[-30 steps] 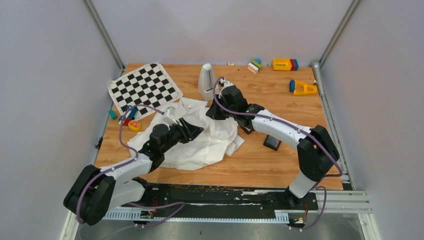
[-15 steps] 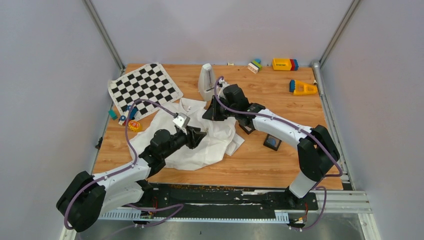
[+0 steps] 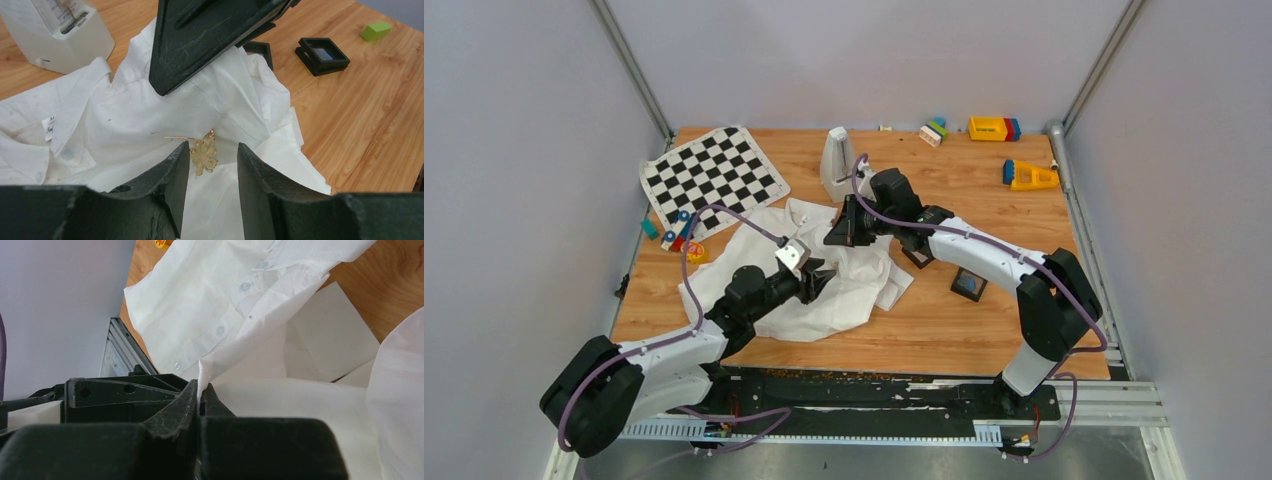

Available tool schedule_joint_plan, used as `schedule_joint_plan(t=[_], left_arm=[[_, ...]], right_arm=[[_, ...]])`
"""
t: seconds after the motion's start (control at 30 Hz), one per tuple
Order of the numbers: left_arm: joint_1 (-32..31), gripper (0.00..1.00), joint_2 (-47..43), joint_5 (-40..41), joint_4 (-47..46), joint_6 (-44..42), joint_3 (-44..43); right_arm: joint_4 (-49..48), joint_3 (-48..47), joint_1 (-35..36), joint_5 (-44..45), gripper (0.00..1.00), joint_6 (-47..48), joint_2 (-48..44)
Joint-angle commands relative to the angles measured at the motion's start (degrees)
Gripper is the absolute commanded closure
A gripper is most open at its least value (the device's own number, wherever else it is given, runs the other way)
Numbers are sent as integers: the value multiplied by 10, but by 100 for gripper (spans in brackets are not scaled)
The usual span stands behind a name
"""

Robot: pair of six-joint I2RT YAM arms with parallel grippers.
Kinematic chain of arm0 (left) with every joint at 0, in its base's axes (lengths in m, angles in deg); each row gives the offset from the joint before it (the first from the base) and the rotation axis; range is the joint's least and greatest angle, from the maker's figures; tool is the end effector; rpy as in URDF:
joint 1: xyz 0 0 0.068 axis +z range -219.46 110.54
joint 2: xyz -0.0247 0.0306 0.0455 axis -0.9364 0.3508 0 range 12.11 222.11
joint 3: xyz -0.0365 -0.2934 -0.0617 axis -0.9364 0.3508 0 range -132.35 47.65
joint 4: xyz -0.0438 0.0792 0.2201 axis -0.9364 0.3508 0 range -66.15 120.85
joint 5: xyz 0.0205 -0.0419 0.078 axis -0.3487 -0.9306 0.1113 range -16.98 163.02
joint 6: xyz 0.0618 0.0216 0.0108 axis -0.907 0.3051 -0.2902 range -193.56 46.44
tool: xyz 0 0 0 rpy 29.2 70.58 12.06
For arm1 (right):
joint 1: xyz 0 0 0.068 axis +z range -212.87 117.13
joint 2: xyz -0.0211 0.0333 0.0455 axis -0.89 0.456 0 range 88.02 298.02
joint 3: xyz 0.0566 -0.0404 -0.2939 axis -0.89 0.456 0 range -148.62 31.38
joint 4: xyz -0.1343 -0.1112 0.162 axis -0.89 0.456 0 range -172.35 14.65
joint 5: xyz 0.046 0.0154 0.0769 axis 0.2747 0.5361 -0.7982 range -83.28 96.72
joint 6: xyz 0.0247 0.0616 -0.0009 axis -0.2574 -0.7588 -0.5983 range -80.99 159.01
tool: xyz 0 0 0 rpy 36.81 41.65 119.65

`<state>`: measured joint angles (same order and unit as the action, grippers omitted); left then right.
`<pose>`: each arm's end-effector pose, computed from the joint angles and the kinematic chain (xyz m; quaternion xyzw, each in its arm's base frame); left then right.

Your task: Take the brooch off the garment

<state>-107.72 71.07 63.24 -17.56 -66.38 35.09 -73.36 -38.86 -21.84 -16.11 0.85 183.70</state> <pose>0.1427 -0.1238 0.2369 0.2522 0.6923 -0.3180 0.5967 0.2690 0.2612 0.2967 -0.1139 0.8647 0.4261 0.2405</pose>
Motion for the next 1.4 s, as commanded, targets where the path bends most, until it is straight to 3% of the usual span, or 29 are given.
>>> schedule_joint_plan(t=[0.0, 0.17, 0.23, 0.33, 0.63, 0.73, 0.83, 0.9, 1.03, 1.1, 1.23, 1.37], left_arm=[[-8, 52, 28, -11, -53, -40, -3], [-17, 51, 68, -21, -78, -68, -8], [-19, 56, 74, -14, -78, -70, -10], [-19, 72, 70, -1, -63, -82, -12], [-20, 79, 77, 10, -48, -97, -19], [-19, 95, 77, 3, -37, -105, -23], [-19, 100, 66, -6, -28, -113, -20], [-19, 100, 59, -19, -25, -117, -19], [-20, 100, 57, -40, -20, -119, -22], [-20, 100, 57, -40, -18, -118, -22], [-20, 100, 51, -42, -15, -113, -21], [-20, 100, 47, -65, -19, -109, -21]], right_arm=[[-16, -26, -2, -30, 100, -16, 6], [-16, -22, -2, -34, 100, -19, 1], [-17, -18, -2, -35, 100, -21, -2], [-17, -11, -4, -37, 100, -22, -6], [-17, 1, -17, -57, 100, -37, -16], [-17, 2, -20, -58, 100, -39, -16], [-16, 4, -25, -56, 99, -43, -15], [-11, 7, -31, -50, 93, -45, -13], [0, 19, -41, -35, 47, -42, -11], [6, 28, -41, -25, 35, -29, -17], [20, 50, -41, -7, 34, -2, -32], [21, 77, -41, -7, 46, 15, -47]])
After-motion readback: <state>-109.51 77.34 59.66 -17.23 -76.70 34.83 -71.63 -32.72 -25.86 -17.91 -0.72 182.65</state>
